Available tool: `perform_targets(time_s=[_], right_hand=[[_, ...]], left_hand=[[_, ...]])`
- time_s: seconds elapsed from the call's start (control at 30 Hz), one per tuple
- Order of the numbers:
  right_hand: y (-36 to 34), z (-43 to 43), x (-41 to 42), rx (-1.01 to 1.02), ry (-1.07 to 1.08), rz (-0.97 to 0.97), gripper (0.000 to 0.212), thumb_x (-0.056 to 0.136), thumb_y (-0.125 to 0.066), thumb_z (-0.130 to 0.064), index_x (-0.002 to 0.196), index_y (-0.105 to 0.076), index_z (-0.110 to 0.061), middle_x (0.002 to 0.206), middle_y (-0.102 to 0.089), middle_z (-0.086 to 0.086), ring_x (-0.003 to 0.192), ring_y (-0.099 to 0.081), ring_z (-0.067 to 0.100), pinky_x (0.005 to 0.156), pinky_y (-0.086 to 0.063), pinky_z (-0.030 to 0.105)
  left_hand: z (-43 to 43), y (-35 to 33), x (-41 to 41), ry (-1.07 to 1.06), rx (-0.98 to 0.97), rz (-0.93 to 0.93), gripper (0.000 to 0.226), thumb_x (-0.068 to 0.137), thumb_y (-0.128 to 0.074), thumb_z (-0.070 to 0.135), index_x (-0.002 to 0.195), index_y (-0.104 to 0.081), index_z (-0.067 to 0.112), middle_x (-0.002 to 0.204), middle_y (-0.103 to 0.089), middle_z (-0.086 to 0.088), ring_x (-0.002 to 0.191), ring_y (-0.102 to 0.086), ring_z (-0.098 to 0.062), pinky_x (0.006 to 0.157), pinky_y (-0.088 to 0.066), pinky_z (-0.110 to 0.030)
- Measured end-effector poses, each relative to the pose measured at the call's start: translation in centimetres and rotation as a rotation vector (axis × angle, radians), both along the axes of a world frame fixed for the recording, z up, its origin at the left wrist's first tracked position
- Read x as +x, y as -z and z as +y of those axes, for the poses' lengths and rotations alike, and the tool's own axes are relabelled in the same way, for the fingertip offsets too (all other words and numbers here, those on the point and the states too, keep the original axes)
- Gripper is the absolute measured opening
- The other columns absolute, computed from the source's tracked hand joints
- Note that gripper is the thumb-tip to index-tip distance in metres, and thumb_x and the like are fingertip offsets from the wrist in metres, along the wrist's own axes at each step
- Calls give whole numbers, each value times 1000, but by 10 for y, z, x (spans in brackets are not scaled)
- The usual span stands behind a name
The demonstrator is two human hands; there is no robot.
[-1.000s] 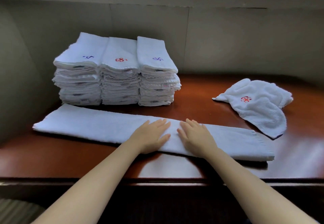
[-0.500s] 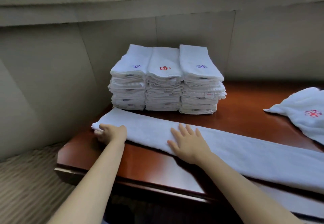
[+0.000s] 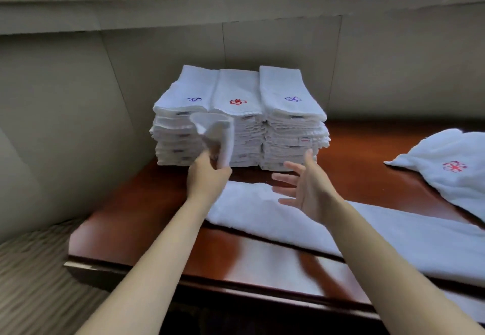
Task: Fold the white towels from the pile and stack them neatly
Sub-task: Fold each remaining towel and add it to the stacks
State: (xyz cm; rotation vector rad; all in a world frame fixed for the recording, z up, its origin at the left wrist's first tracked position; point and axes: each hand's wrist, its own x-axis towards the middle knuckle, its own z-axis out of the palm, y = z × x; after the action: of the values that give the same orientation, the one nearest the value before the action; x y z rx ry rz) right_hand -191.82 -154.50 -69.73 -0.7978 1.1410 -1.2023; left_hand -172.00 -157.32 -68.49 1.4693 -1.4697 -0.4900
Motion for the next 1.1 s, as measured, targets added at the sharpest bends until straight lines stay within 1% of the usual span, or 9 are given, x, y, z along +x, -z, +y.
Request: perform_targets(time_s=[0.13,0.23,0.3,0.37,0.6,0.8,0.93,1.0,1.1], right_hand=[[-13,12,-42,118,-18,-277,90,86,-23,-76,116,-62,-1,112,-67,22,95,-66,42,81,-52,54],[-3,25,-44,200,54,-23,37,92,-55,-38,96,-64,-1,86,-68,16,65,-67,29,51,-54,29],[7,27,-43,174,179,269,4,88,-60,-5,87,-61,-2,77,-60,14,58,-58,25,49,-48,23],[13,27,-46,142,208,392,9,84,-57,7,88,-63,1,82,-62,17,69,-59,28,63,-49,31],[-33,51,-101,-26,290,637,12,82,-61,-2,91,-66,-7,89,-67,11,79,-63,25,72,-50,34],[-42,111,-188,49,502,642,14,81,-63,1,75,-62,-12,77,-64,4,71,-61,20,57,-46,27],[-8,131,-218,218,517,773,6,80,-62,6,86,-64,6,86,-57,12,79,-53,23,68,-39,31],[8,134,-227,300,527,789,21,81,-62,4,100,-61,15,89,-57,14,80,-52,23,69,-39,32],[15,134,-234,310,528,717,16,84,-60,4,98,-63,11,98,-63,22,78,-55,24,73,-43,35]], left_hand=[[33,11,-49,532,-113,-515,32,83,-58,9,111,-66,21,99,-60,2,82,-51,-10,79,-40,-20],[49,24,-64,761,-88,-727,24,89,-56,19,110,-67,25,103,-63,5,81,-49,-4,81,-41,-22],[53,25,-64,780,-67,-709,19,89,-58,25,104,-69,26,97,-66,9,74,-50,-2,77,-42,-20],[51,20,-61,730,-79,-589,15,87,-61,23,98,-73,21,89,-68,9,70,-52,-3,71,-41,-18],[16,9,-48,309,-110,-484,16,91,-55,22,97,-70,21,96,-65,2,86,-59,-19,77,-43,-29],[-6,29,-74,336,378,-447,57,89,-53,48,137,-43,19,130,-53,-5,112,-55,-24,89,-46,-34],[1,35,-104,436,612,-204,69,82,-56,59,132,-42,14,108,-60,2,90,-60,-14,63,-47,-27],[2,36,-113,438,612,-298,86,75,-62,65,138,-35,13,125,-57,-3,107,-58,-22,76,-44,-31],[3,37,-120,406,590,-466,98,69,-69,62,141,-29,8,137,-49,-9,120,-51,-28,93,-43,-35]])
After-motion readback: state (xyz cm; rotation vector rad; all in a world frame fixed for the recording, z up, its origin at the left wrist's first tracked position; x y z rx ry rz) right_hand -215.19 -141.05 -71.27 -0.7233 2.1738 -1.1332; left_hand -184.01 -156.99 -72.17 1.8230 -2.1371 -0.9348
